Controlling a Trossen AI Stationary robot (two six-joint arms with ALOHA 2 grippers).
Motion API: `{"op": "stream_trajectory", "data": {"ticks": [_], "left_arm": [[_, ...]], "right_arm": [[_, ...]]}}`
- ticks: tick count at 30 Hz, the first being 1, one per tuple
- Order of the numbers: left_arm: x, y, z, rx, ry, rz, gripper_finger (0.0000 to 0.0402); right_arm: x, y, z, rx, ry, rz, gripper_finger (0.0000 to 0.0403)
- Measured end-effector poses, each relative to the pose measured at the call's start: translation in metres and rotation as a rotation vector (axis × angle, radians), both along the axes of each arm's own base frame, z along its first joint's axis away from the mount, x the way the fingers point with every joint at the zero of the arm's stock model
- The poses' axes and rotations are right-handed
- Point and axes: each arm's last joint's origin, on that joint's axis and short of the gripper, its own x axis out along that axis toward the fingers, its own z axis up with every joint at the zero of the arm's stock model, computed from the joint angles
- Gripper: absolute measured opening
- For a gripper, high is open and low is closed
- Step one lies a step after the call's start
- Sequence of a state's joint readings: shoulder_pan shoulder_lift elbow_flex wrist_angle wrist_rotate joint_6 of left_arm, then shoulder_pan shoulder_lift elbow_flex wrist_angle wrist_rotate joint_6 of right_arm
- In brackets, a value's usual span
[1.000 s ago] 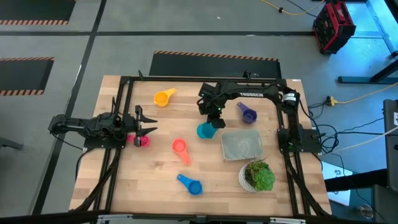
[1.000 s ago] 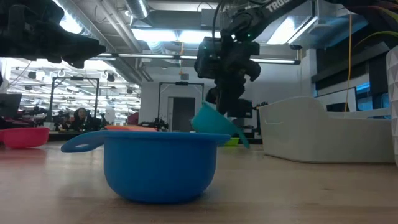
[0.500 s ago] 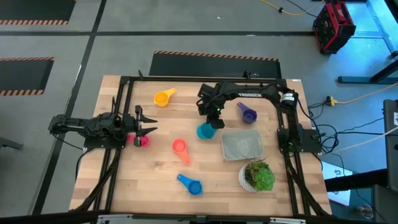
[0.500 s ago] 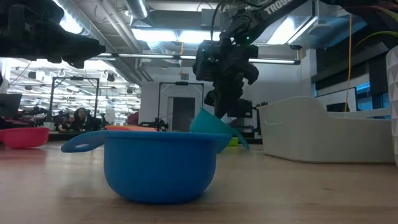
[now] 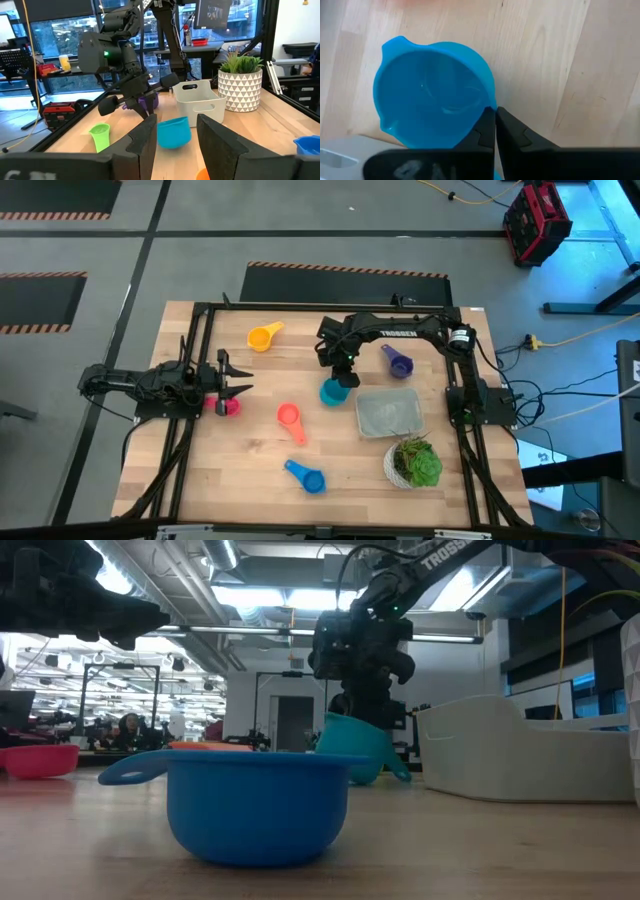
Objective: Nest measuring cups in basket
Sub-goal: Move the light blue measuring cup to the top center of the table
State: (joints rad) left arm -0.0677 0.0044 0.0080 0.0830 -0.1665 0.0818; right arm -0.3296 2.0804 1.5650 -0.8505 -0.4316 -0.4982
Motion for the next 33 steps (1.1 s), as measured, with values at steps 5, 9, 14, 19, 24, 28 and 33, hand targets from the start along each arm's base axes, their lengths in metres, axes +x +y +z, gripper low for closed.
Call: {"op": "stream_trajectory", "data": {"ticks": [5,9,14,19,24,28,33], "left_arm": [[0.000,0.000,0.000,0.000,0.000,0.000,0.0133],[0.000,0.000,0.000,0.000,0.000,0.000,0.0133],[0.000,0.000,0.000,0.000,0.000,0.000,0.0133],[0.000,0.000,0.000,0.000,0.000,0.000,0.0133],[0.000,0.000,0.000,0.000,0.000,0.000,0.0133],[0.000,0.000,0.000,0.000,0.000,0.000,0.0133],[0.000,0.000,0.000,0.000,0.000,0.000,0.0133]], "right_arm": [[0.001,0.001,0.000,-0.002,-0.002,0.001,0.0019],[0.001,0.001,-0.001,-0.006,-0.001,0.001,0.0046],[0.001,0.001,-0.001,-0.005,-0.001,0.001,0.0062],[0.001,0.001,-0.001,-0.005,-0.001,0.001,0.0064],[0.001,0.000,0.001,0.001,0.006,-0.017,0.0064],[0.006,-0.002,0.011,-0.009,-0.009,-0.049,0.0064],[0.012,-0.004,0.031,-0.019,-0.038,-0.049,0.0064]]}}
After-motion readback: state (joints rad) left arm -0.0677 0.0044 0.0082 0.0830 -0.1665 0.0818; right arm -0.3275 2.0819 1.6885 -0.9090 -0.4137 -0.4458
